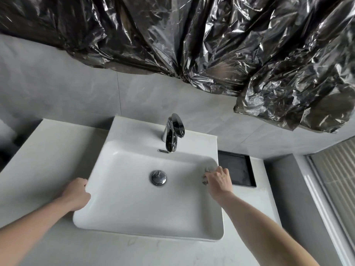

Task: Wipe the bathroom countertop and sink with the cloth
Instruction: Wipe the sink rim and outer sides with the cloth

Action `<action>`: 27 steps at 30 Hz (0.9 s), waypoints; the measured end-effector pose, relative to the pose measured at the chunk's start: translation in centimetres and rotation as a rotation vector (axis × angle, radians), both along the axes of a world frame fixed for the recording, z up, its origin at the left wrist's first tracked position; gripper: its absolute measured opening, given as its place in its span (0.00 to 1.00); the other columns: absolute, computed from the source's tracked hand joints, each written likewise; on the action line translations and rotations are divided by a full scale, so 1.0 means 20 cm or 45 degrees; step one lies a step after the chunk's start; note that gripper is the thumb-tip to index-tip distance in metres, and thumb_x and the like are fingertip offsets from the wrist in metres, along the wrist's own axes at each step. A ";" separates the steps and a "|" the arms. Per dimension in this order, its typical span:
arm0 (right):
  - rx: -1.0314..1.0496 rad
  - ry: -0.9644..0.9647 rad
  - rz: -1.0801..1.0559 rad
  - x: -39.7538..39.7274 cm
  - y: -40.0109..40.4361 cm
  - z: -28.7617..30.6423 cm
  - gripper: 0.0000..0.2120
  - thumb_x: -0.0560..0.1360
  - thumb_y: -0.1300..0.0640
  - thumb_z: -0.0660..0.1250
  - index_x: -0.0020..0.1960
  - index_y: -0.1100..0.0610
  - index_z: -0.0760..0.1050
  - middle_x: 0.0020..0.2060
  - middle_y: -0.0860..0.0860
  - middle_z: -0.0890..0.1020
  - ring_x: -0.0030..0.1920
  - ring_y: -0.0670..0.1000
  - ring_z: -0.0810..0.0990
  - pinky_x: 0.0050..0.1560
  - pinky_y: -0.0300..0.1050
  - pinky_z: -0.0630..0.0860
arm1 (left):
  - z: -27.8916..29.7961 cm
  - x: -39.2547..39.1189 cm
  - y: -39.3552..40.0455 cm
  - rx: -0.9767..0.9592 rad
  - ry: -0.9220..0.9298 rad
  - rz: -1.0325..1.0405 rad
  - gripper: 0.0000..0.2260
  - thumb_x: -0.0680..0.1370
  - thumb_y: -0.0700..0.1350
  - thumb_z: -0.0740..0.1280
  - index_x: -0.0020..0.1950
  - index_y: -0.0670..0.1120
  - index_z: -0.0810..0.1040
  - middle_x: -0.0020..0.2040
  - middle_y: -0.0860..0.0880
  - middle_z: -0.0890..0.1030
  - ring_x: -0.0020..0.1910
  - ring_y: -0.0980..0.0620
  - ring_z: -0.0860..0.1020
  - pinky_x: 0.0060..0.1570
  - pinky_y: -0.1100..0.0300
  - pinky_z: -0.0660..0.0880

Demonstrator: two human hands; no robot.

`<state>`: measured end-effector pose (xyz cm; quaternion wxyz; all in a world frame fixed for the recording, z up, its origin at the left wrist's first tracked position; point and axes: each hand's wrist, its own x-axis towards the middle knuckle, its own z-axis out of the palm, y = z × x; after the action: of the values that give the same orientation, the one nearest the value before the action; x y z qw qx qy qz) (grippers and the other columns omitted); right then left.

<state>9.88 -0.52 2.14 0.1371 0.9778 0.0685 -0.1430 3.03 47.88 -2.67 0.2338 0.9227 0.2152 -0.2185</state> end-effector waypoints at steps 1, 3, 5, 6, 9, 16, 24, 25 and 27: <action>0.008 0.039 0.014 -0.06 0.01 -0.01 0.16 0.76 0.59 0.63 0.61 0.47 0.79 0.52 0.48 0.83 0.62 0.54 0.73 0.61 0.49 0.66 | 0.02 0.00 0.00 0.006 0.022 0.006 0.03 0.66 0.38 0.66 0.38 0.42 0.79 0.32 0.50 0.82 0.34 0.47 0.81 0.32 0.61 0.73; 0.021 0.101 0.057 -0.19 0.02 -0.04 0.15 0.77 0.57 0.62 0.59 0.47 0.81 0.52 0.48 0.85 0.61 0.54 0.75 0.60 0.50 0.66 | 0.05 0.00 -0.01 0.008 0.039 0.016 0.04 0.67 0.39 0.66 0.39 0.43 0.80 0.34 0.49 0.83 0.34 0.48 0.80 0.31 0.61 0.72; 0.062 0.111 0.089 -0.33 0.00 -0.06 0.16 0.75 0.54 0.61 0.57 0.47 0.83 0.51 0.48 0.86 0.59 0.55 0.77 0.58 0.50 0.66 | 0.06 -0.01 -0.02 0.024 0.034 0.021 0.04 0.69 0.39 0.66 0.40 0.43 0.81 0.34 0.49 0.83 0.34 0.48 0.80 0.31 0.62 0.71; 0.080 0.116 0.107 -0.39 -0.02 -0.08 0.17 0.73 0.53 0.61 0.56 0.47 0.84 0.50 0.47 0.87 0.58 0.54 0.78 0.58 0.50 0.66 | 0.07 -0.02 -0.02 0.032 0.028 0.021 0.04 0.69 0.39 0.67 0.40 0.44 0.81 0.35 0.50 0.83 0.35 0.48 0.81 0.31 0.63 0.71; 0.119 0.177 0.167 -0.56 -0.05 -0.08 0.17 0.69 0.53 0.59 0.50 0.47 0.85 0.46 0.45 0.87 0.54 0.52 0.80 0.54 0.44 0.65 | 0.07 -0.04 -0.03 0.040 0.000 0.018 0.04 0.69 0.40 0.67 0.41 0.44 0.81 0.35 0.50 0.83 0.36 0.47 0.82 0.31 0.63 0.72; 0.167 0.310 0.118 -0.52 -0.03 -0.02 0.25 0.64 0.54 0.54 0.51 0.49 0.86 0.48 0.48 0.88 0.52 0.55 0.83 0.61 0.46 0.70 | 0.11 -0.04 -0.06 0.070 0.008 -0.008 0.02 0.72 0.40 0.69 0.41 0.44 0.81 0.36 0.49 0.83 0.37 0.46 0.81 0.29 0.64 0.67; 0.178 -0.013 -0.112 -0.23 0.02 -0.06 0.19 0.77 0.60 0.62 0.63 0.45 0.79 0.54 0.45 0.85 0.62 0.53 0.76 0.59 0.49 0.63 | 0.10 -0.03 -0.04 0.059 0.025 0.025 0.04 0.69 0.38 0.67 0.41 0.43 0.81 0.35 0.49 0.83 0.33 0.47 0.79 0.30 0.62 0.70; 0.121 0.013 -0.094 -0.24 0.04 -0.08 0.17 0.77 0.60 0.62 0.61 0.46 0.79 0.56 0.45 0.84 0.63 0.54 0.74 0.60 0.50 0.63 | 0.09 -0.03 -0.04 0.061 0.022 0.025 0.04 0.69 0.39 0.67 0.41 0.44 0.81 0.35 0.49 0.83 0.33 0.47 0.78 0.31 0.62 0.70; 0.056 0.025 -0.046 -0.26 0.07 -0.10 0.14 0.79 0.58 0.61 0.62 0.48 0.78 0.58 0.46 0.82 0.65 0.55 0.73 0.63 0.52 0.61 | 0.09 -0.04 -0.04 0.074 0.014 0.017 0.04 0.69 0.39 0.67 0.41 0.44 0.81 0.35 0.49 0.83 0.34 0.47 0.79 0.32 0.62 0.71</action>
<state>4.69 0.86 0.08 0.1125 0.9802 0.0553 -0.1534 2.25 47.12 -0.81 0.2070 0.9263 0.2291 -0.2158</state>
